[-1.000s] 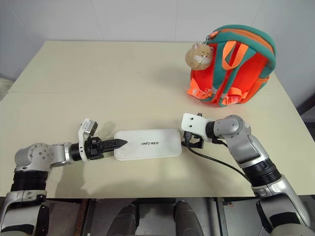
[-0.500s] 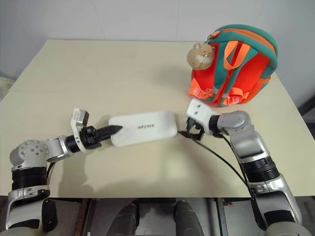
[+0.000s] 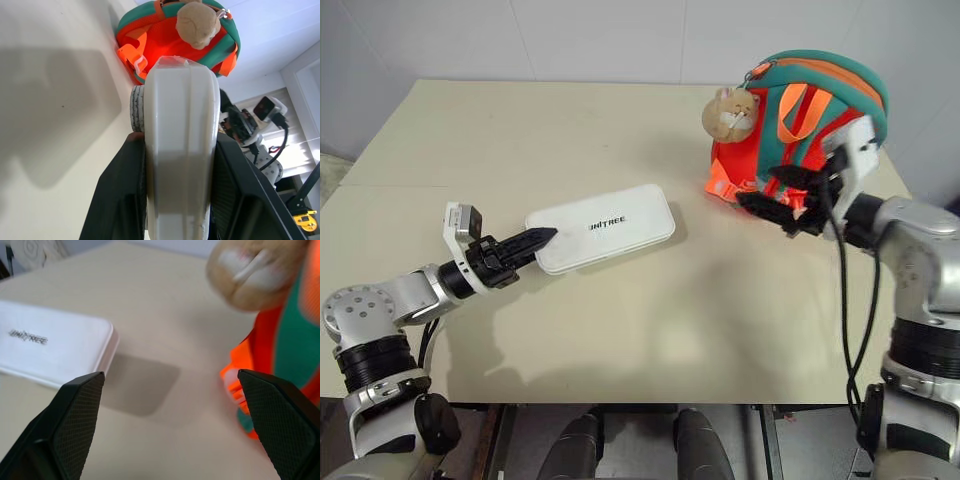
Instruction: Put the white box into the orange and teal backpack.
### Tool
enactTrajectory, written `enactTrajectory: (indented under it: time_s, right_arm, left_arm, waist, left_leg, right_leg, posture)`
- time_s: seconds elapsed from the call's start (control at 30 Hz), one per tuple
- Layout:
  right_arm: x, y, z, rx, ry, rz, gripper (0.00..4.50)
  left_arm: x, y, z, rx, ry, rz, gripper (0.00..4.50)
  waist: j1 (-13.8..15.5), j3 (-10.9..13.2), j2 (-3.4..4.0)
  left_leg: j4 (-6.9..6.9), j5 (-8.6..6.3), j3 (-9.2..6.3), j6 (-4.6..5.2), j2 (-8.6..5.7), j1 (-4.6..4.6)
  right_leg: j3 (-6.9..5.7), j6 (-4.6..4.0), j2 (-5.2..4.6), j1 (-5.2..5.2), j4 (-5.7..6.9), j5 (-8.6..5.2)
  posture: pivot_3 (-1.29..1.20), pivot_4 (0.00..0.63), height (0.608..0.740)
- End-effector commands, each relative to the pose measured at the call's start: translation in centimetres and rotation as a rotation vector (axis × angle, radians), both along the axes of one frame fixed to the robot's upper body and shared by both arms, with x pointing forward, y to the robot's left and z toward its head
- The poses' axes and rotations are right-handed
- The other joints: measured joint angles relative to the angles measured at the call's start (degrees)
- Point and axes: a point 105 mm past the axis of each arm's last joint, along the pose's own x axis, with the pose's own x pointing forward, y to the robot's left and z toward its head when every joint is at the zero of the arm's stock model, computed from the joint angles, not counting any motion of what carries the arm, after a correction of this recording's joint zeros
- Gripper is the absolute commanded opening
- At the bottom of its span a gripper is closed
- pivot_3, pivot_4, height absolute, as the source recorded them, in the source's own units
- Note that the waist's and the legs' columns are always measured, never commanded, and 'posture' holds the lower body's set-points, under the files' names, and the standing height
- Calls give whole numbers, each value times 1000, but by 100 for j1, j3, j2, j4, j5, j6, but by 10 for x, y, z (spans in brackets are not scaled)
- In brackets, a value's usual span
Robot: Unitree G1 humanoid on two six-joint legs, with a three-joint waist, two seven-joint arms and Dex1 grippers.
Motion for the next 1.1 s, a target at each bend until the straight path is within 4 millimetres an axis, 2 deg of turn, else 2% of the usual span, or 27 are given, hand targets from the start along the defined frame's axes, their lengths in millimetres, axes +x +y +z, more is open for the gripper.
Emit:
enactTrajectory:
  time_s: [0.03, 0.13, 0.43, 0.6, 0.7, 1.03, 1.1]
  right_arm:
    - [-2, -30, 23, 44, -61, -79, 4500]
    - [6, -40, 17, 60, -46, -89, 4500]
    - [37, -46, -7, 86, -9, -68, 4500]
    - [51, -41, -13, 92, -6, -36, 4500]
    - [60, -30, -13, 91, -9, -17, 4500]
    - [86, -6, -2, 128, -42, 19, 4500]
    - [91, -4, -5, 121, -14, -4, 4091]
  left_arm:
    - [-1, -1, 19, -49, -55, -10, 1292]
    - [0, -2, 19, -56, -34, -16, 1292]
    - [1, -1, 22, -57, -12, -17, 1291]
    - [0, 0, 22, -54, -11, -10, 1291]
    - [0, 0, 21, -51, -9, -6, 1291]
    - [-4, -1, 19, -47, -13, 8, 1291]
    - [-4, -1, 19, -47, -13, 10, 1291]
  waist:
    - [0, 0, 0]
    - [0, 0, 0]
    - [-54, 1, 0]
    - [-51, 1, 0]
    - [-59, 1, 1]
    - [-58, 1, 1]
    - [-58, 1, 1]
  left_leg:
    - [3, 0, 0, 0, 0, -1]
    - [5, 0, 3, 0, -1, -1]
    - [1, 0, 5, -1, -1, -1]
    - [1, 1, 6, -2, -1, -2]
    - [0, 1, 6, -3, -1, -1]
    - [-4, 3, 6, -10, -1, -2]
    - [-4, 3, 6, -12, -1, -2]
  right_leg:
    - [0, 0, 0, 0, -1, 0]
    - [1, 1, 0, 0, -5, 1]
    - [3, 3, 0, -2, -5, 2]
    - [3, 5, 0, -2, -6, 2]
    - [3, 5, 0, -2, -5, 3]
    - [3, 6, 0, -2, -9, 3]
    - [4, 6, 0, -2, -10, 3]
  posture:
    - [0, 150, 740]
    - [0, 150, 740]
    - [0, 150, 740]
    - [0, 150, 740]
    - [0, 150, 740]
    - [0, 150, 740]
    - [0, 150, 740]
